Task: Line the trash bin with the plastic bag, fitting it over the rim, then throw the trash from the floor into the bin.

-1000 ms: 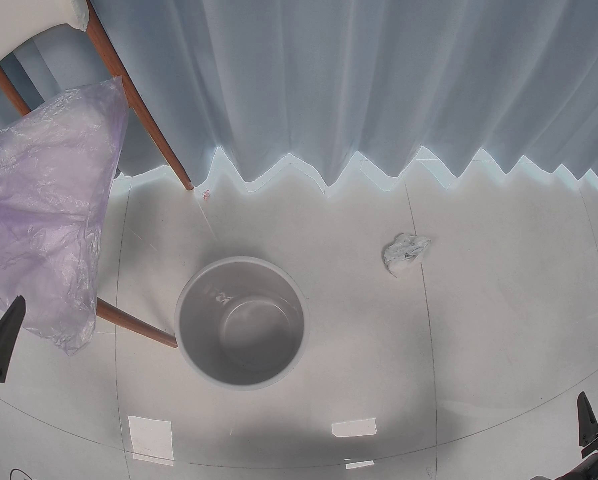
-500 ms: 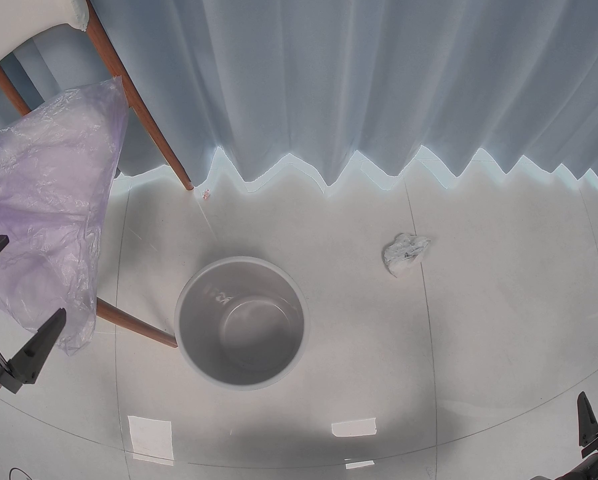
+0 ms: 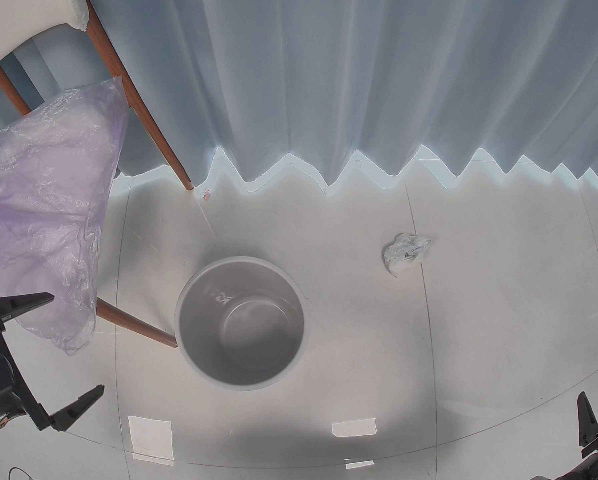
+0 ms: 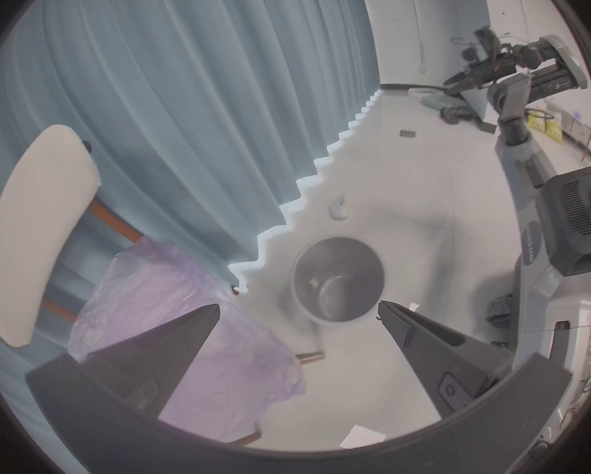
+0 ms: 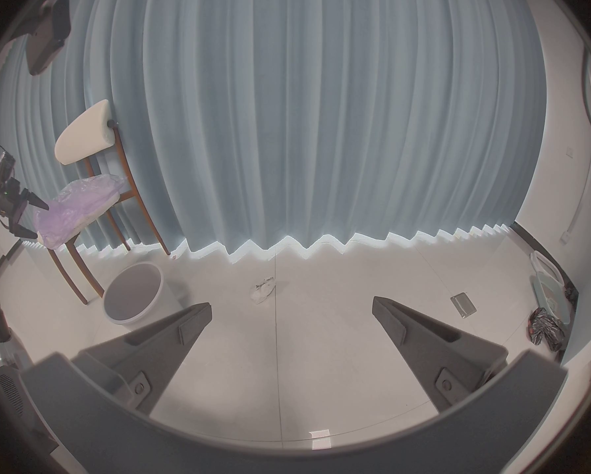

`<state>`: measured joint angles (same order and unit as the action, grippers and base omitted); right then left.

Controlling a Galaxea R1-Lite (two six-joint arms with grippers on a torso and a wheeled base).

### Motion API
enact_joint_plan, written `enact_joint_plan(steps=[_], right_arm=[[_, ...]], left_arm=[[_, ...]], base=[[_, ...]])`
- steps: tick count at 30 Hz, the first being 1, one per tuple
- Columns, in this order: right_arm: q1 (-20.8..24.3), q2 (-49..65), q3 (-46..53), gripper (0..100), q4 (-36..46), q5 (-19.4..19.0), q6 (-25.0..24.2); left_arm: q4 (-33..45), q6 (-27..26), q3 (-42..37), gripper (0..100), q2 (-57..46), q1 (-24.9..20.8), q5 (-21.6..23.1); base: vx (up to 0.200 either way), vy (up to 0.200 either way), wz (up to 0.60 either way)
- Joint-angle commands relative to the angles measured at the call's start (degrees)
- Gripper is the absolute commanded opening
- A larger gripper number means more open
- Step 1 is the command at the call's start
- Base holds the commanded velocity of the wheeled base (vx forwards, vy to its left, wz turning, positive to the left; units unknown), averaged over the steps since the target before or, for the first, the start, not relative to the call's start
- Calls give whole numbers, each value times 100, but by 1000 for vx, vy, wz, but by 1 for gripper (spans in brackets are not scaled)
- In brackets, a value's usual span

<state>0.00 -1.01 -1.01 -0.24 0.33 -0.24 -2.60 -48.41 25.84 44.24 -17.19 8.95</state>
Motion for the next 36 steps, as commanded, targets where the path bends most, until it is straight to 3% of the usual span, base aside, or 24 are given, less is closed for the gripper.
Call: enact_joint_plan(steps=[1, 6, 15, 19, 21, 26, 33, 36], right_arm=[[0, 101, 101, 100, -2, 2, -2], [0, 101, 101, 100, -2, 2, -2], [0, 101, 101, 100, -2, 2, -2], [0, 101, 101, 100, -2, 2, -2], [0, 101, 101, 100, -2, 2, -2], [0, 101, 101, 100, -2, 2, -2], [0, 101, 101, 100, -2, 2, -2], [0, 101, 101, 100, -2, -7, -2]], left_arm=[[22, -55, 158, 100, -21, 110, -631], [66, -28, 202, 100, -328, 260, -1835], [84, -37, 307, 100, -276, 471, -1932], [75, -81, 254, 100, -161, 269, -1923], [5, -274, 290, 100, -91, -39, -2037], [-505, -1118, 228, 100, -179, -672, -2855], [-1270, -1610, 35, 100, -179, -1155, -3408], [-2043, -1786, 44, 100, -47, -1603, -3822]], base=[[0, 0, 0], [0, 0, 0], [0, 0, 0], [0, 0, 0], [0, 0, 0], [0, 0, 0], [0, 0, 0], [0, 0, 0]])
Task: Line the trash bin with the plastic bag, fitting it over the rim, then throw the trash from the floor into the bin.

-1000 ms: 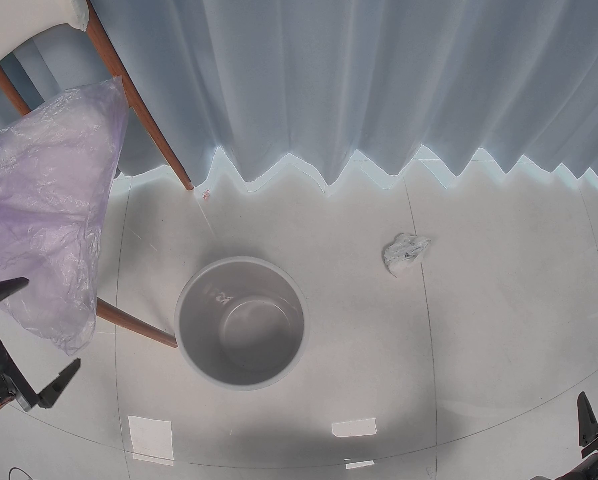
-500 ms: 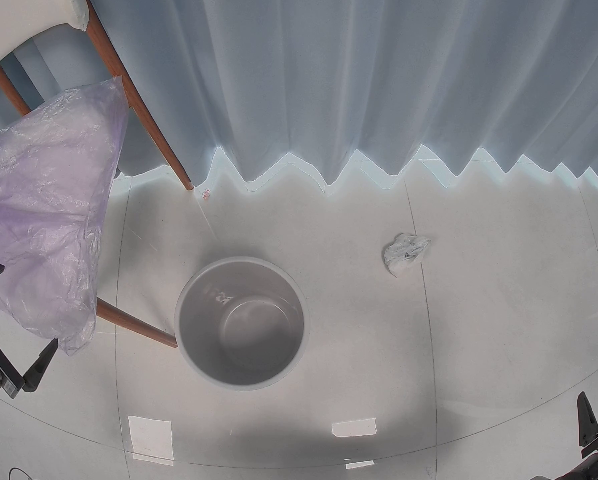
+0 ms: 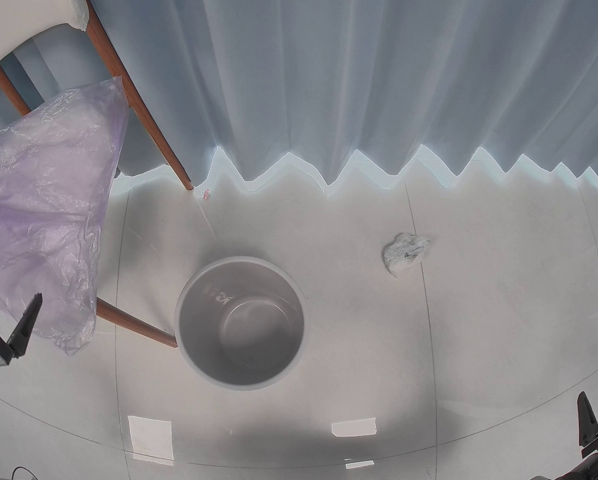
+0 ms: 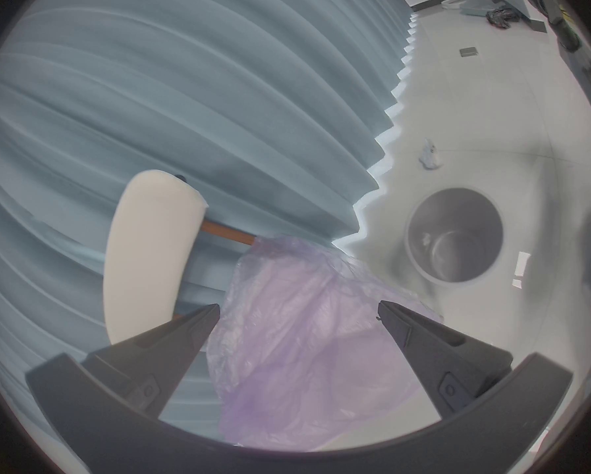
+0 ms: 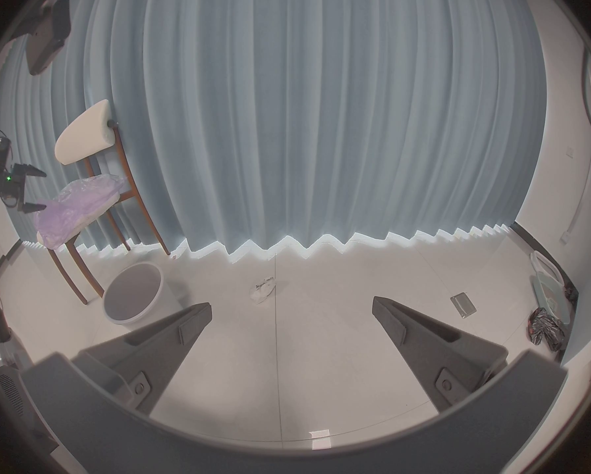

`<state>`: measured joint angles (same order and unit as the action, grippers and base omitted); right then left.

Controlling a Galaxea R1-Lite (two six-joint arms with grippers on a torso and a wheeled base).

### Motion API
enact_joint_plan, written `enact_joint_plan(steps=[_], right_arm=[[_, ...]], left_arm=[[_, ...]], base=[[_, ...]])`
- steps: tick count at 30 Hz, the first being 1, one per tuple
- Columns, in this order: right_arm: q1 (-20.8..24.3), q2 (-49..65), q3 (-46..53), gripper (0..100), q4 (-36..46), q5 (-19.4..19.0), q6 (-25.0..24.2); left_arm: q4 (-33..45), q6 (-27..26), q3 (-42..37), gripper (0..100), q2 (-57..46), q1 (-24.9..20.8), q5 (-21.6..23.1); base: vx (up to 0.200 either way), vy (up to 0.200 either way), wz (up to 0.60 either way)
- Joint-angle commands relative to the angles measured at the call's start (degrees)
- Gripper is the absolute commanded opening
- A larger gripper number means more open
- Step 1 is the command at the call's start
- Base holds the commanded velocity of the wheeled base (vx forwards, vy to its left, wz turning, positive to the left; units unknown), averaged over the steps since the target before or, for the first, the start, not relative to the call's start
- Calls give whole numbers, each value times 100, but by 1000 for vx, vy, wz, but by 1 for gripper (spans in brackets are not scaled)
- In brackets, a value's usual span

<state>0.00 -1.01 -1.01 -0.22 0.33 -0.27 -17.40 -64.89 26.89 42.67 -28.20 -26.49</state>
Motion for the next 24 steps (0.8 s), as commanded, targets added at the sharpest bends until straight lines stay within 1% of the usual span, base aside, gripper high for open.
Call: enact_joint_plan(steps=[1, 3, 5, 8, 12, 13, 14, 16, 18, 19, 23, 24], right_arm=[[0, 101, 101, 100, -4, -7, 0], [0, 101, 101, 100, -4, -7, 0], [0, 101, 101, 100, -4, 2, 0], [0, 101, 101, 100, -4, 2, 0], [0, 101, 101, 100, -4, 2, 0], [0, 101, 101, 100, -4, 2, 0], [0, 101, 101, 100, -4, 2, 0], [0, 101, 101, 100, 4, 2, 0], [0, 101, 101, 100, -4, 2, 0], [0, 101, 101, 100, -4, 2, 0], [0, 101, 101, 100, -4, -7, 0], [0, 101, 101, 100, -4, 2, 0]], left_arm=[[-853, -147, -88, 100, 207, -634, -295], [-1398, -164, -246, 100, 435, -757, -313], [-1671, -155, -378, 100, 602, -749, -313], [-1732, -147, -439, 100, 866, -749, -418], [-1758, -59, -422, 100, 1130, -749, -691], [-1758, -59, -422, 100, 1130, -749, -691], [-1908, 152, -334, 100, 1490, -749, -981], [-2066, 284, -307, 100, 1692, -749, -1306], [-2347, 398, -220, 100, 2061, -845, -1746], [-2488, 486, -149, 100, 2272, -942, -1904], [-3147, 1005, 361, 100, 3283, -1443, -2282], [-3340, 1040, 528, 100, 3547, -1575, -2501]], base=[[0, 0, 0], [0, 0, 0], [0, 0, 0], [0, 0, 0], [0, 0, 0], [0, 0, 0], [0, 0, 0], [0, 0, 0], [0, 0, 0], [0, 0, 0], [0, 0, 0], [0, 0, 0]])
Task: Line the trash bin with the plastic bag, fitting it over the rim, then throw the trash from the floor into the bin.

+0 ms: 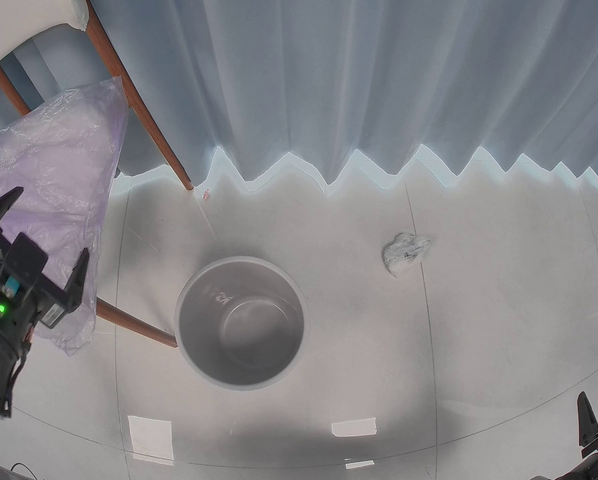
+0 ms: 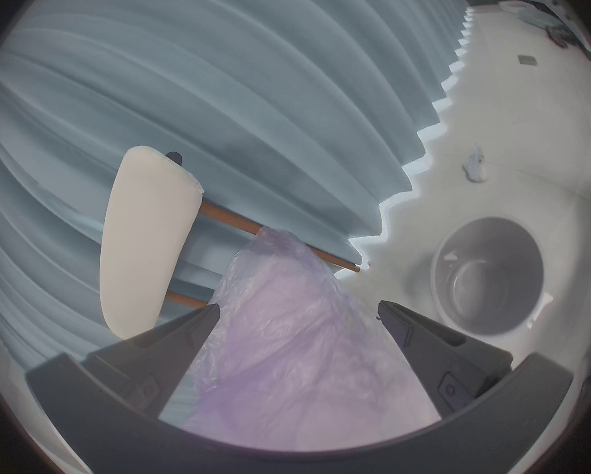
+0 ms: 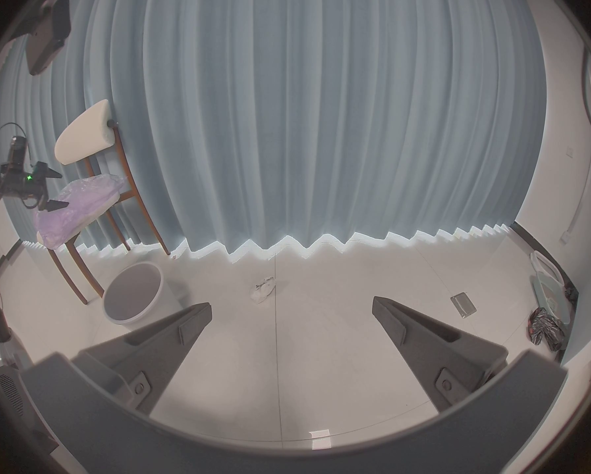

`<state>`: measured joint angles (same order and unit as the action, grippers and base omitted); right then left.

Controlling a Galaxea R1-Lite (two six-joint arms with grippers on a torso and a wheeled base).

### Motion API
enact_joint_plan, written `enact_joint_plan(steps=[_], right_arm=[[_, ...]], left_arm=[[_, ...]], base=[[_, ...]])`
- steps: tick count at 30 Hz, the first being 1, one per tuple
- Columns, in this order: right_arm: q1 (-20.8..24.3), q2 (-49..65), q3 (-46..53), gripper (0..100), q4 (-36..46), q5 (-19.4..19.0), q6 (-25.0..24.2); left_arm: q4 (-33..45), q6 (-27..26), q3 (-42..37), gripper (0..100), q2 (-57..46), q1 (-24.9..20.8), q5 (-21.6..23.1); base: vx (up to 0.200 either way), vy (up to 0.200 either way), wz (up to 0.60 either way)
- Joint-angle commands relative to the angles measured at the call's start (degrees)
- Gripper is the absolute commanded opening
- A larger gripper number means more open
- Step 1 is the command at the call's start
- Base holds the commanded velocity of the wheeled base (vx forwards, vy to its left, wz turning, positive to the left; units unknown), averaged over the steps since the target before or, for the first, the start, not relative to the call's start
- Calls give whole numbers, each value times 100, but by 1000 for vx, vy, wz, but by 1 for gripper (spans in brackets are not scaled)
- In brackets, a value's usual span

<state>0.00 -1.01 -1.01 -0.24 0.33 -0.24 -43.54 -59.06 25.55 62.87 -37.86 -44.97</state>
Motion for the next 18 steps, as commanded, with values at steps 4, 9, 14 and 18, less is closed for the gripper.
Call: enact_joint_plan(steps=[4, 9, 14, 18], right_arm=[[0, 101, 101, 100, -2, 2, -2], [0, 101, 101, 100, -2, 2, -2], [0, 101, 101, 100, -2, -7, -2], [0, 101, 101, 100, -2, -7, -2]], left_arm=[[-1147, 448, 855, 100, 2177, -1004, -2086], [-1165, 422, 1145, 100, 2766, -1285, -2736], [-1165, 440, 1224, 100, 2951, -872, -2798], [-1376, 440, 1242, 100, 3065, -608, -2798]], base=[[0, 0, 0], [0, 0, 0], [0, 0, 0], [0, 0, 0]])
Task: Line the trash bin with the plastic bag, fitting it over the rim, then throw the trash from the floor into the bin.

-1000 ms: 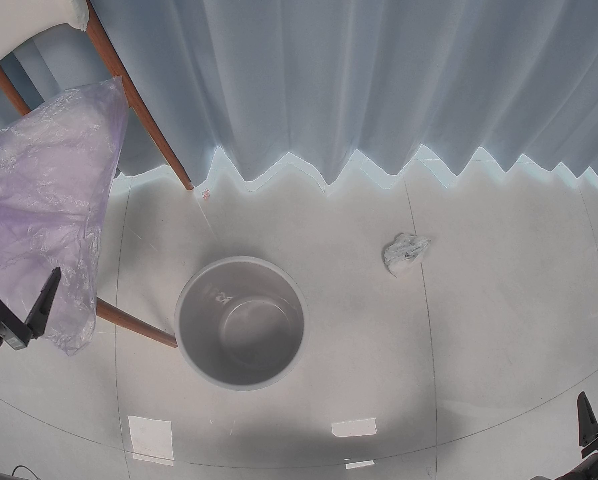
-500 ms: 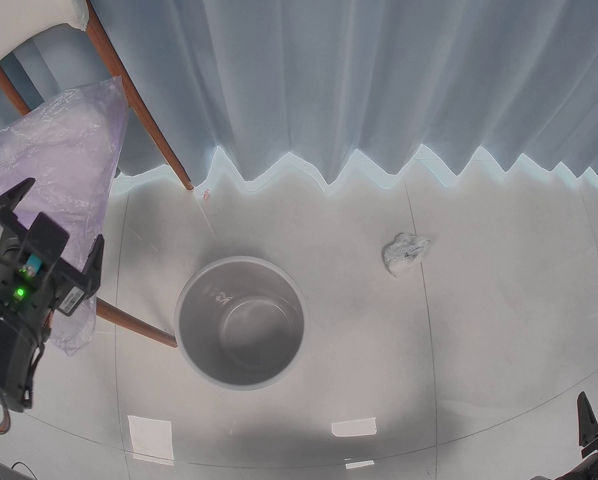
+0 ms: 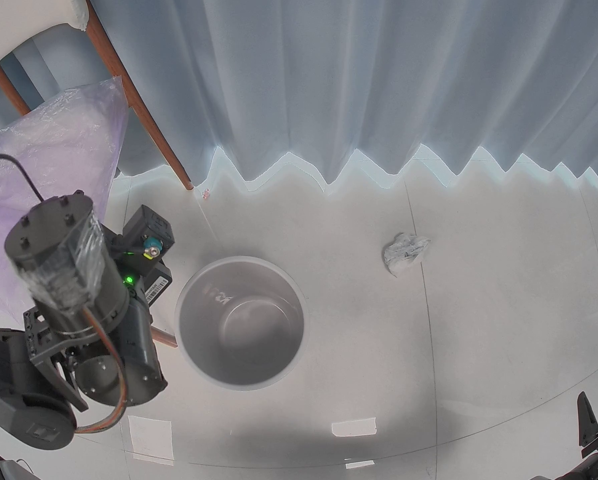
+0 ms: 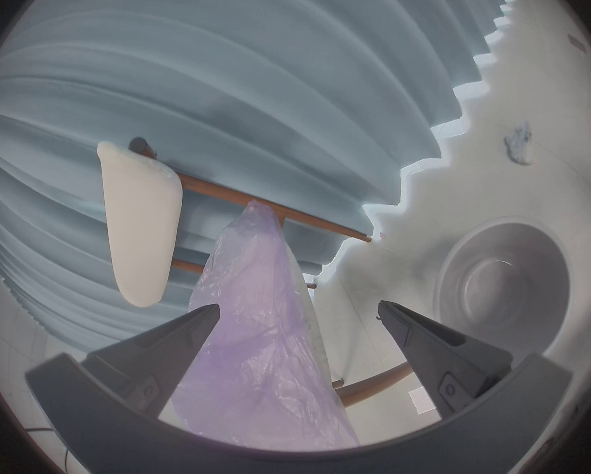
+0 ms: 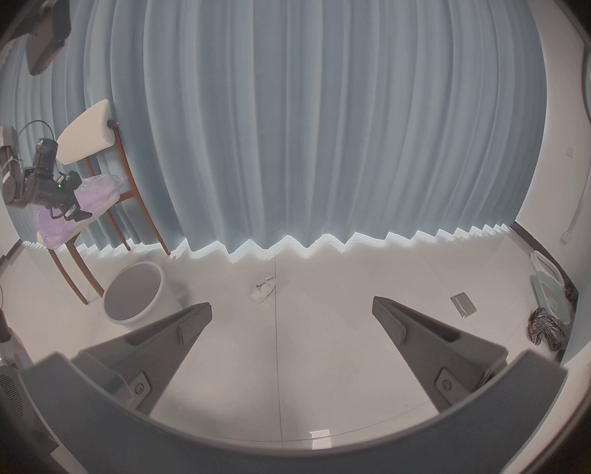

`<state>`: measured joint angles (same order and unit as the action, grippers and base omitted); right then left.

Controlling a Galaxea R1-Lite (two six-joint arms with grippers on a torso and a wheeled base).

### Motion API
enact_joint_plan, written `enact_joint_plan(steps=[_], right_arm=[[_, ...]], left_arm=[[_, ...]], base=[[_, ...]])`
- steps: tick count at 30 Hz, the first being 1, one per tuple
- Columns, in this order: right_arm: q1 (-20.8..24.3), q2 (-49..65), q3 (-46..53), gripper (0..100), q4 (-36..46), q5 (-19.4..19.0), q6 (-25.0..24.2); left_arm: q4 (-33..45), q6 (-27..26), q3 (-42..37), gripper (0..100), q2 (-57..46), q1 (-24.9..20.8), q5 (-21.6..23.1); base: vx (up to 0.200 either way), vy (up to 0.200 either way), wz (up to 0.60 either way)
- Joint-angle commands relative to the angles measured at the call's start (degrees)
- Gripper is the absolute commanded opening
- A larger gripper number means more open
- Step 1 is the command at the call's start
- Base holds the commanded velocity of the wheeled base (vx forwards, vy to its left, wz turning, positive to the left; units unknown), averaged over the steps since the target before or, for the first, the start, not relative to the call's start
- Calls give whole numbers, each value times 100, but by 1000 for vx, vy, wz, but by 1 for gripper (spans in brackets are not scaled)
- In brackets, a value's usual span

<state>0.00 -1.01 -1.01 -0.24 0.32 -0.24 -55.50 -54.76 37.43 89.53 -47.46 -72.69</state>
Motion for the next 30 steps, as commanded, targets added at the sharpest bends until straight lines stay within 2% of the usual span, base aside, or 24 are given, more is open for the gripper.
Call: enact_joint_plan(steps=[1, 7, 13, 16, 24, 30], right_arm=[[0, 101, 101, 100, -2, 3, -2], [0, 101, 101, 100, -2, -5, -2], [0, 101, 101, 100, -2, -5, -2], [0, 101, 101, 100, -2, -5, -2], [0, 101, 101, 100, -2, 3, -2], [0, 101, 101, 100, -2, -5, -2]], left_arm=[[-268, -8, 72, 100, 416, 422, -26], [-532, -272, 107, 100, 460, 817, -8], [-628, -351, 195, 100, 513, 923, 36], [-620, -404, 432, 100, 654, 1151, 53], [-628, -501, 670, 100, 812, 1415, 53], [-620, -509, 608, 100, 829, 1547, 53]], base=[[0, 0, 0], [0, 0, 0], [0, 0, 0], [0, 0, 0], [0, 0, 0], [0, 0, 0]])
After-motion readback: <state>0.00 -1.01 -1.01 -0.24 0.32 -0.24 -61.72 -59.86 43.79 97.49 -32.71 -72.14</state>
